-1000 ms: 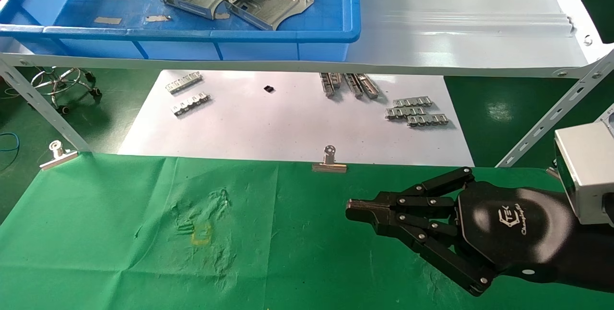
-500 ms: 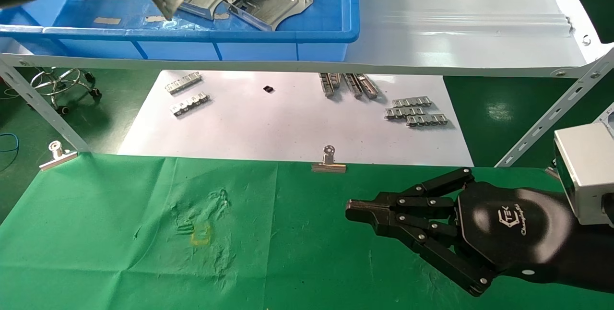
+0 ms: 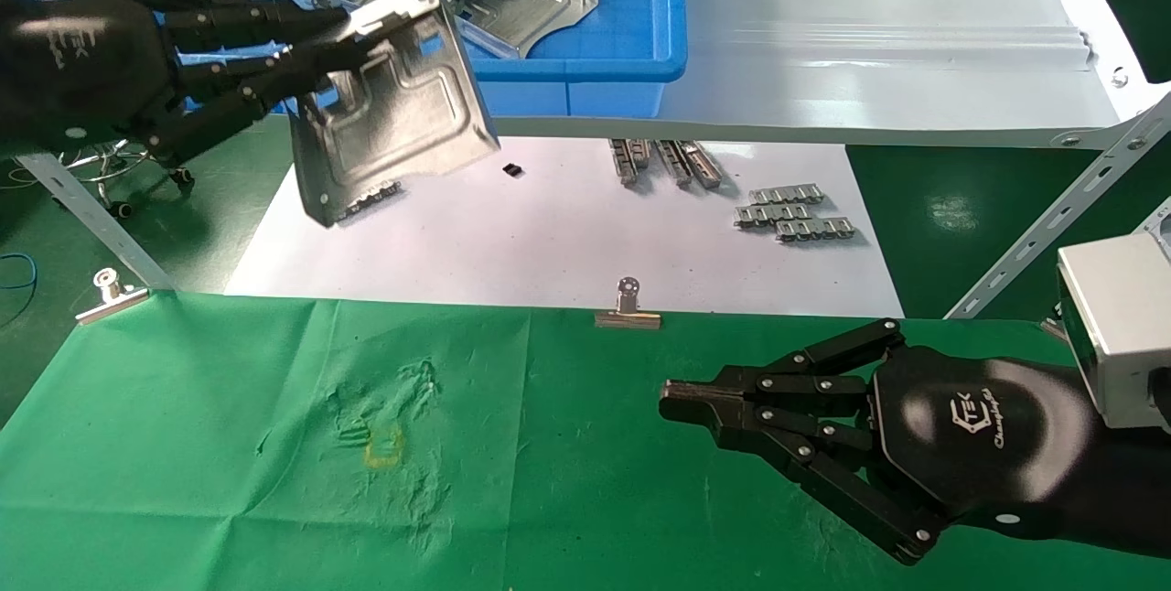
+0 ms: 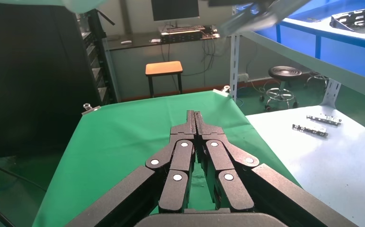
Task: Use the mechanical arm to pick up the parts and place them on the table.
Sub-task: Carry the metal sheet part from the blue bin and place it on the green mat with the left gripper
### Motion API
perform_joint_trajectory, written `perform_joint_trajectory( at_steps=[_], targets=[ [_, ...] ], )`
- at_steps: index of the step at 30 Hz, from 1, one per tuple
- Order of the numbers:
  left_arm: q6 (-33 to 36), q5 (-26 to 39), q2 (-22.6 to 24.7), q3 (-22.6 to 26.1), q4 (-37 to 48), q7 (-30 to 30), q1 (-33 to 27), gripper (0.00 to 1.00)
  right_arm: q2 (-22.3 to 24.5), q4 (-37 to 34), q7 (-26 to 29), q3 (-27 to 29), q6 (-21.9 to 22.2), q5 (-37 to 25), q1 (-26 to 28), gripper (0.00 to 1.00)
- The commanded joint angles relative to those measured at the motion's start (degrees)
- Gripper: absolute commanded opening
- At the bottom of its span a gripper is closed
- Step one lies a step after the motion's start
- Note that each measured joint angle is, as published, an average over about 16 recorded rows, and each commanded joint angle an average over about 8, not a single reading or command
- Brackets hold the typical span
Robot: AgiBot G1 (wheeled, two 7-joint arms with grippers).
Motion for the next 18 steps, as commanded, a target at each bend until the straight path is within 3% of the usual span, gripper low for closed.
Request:
perform_joint_trajectory(
  at_steps=[1,10,18],
  targets=[
    [-0.02,-1.79,-1.45,1.04,-3.89,0.39,1.99,0.0,0.0,0.0,0.0,0.0,0.0,0.0,0.0,0.0],
    [-0.35,-7.99,-8.03,9.04,-16.83,3.4,8.65,0.0,0.0,0.0,0.0,0.0,0.0,0.0,0.0,0.0],
    [-0.74,-4.82,-9.35,17.29,-17.87,10.54,11.69,0.0,0.0,0.0,0.0,0.0,0.0,0.0,0.0,0.0]
  ],
)
